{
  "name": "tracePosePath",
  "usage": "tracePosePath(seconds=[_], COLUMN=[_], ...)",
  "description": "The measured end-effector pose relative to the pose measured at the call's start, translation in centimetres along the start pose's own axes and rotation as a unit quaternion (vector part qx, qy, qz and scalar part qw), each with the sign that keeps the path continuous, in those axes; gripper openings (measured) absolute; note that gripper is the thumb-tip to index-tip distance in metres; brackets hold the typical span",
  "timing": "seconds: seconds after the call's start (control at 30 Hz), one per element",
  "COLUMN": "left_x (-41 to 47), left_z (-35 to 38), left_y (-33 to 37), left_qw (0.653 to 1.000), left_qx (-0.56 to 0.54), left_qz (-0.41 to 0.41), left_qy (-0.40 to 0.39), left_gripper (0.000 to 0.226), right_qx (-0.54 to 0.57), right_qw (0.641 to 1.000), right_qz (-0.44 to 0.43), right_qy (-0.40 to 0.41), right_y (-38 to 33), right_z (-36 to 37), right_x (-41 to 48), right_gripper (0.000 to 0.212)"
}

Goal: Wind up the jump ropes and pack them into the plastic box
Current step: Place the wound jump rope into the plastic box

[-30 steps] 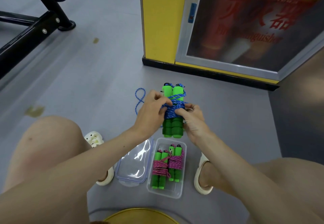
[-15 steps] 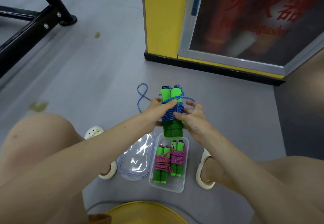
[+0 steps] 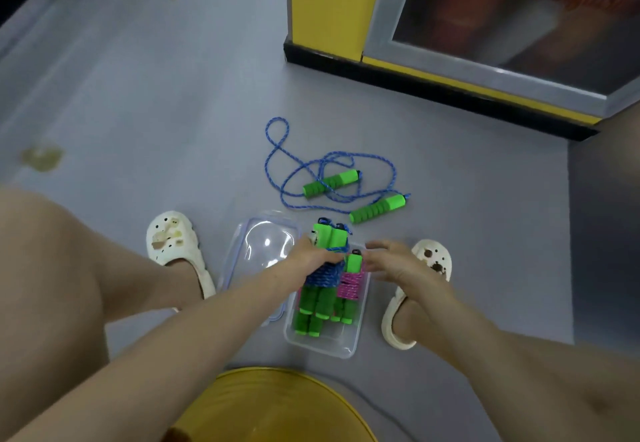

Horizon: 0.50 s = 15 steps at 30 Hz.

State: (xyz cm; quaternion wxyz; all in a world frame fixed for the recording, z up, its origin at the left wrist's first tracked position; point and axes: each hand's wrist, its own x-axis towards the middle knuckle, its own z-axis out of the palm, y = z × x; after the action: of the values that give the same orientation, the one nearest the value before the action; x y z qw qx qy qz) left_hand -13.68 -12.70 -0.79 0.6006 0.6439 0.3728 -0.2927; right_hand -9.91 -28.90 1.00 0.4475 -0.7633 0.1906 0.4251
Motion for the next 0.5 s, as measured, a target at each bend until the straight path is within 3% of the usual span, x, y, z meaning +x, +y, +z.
tracePosePath(seconds=[0.2,0.33,0.43,0.5], left_x=[4.0,4.7,4.9,4.6], left_z=[1.8,4.3,5.1,4.9], left_y=[-4.3,-6.4,-7.1,-6.6], left_qw=[0.999,0.996,0.983,0.949], left_qx=[0.039,0.090,0.166,0.251], left_qz=[-0.030,-0.013,0.083,0.184], left_qy=[-0.008,-0.008,0.016,0.047], left_gripper=[0.041,0.041,0.042,0.037], right_qx=[0.082,0.016,0.066,0.104], right_qw=[0.993,0.995,0.989,0.985], right_qz=[0.083,0.092,0.130,0.135], right_qy=[0.007,0.019,0.007,0.025], right_y=[4.6,6.9,7.7,7.6], right_z=[2.1,2.8,2.8,2.5], right_x=[3.0,4.2,4.3,4.6], right_gripper=[0.008,0.022,0.037,0.051])
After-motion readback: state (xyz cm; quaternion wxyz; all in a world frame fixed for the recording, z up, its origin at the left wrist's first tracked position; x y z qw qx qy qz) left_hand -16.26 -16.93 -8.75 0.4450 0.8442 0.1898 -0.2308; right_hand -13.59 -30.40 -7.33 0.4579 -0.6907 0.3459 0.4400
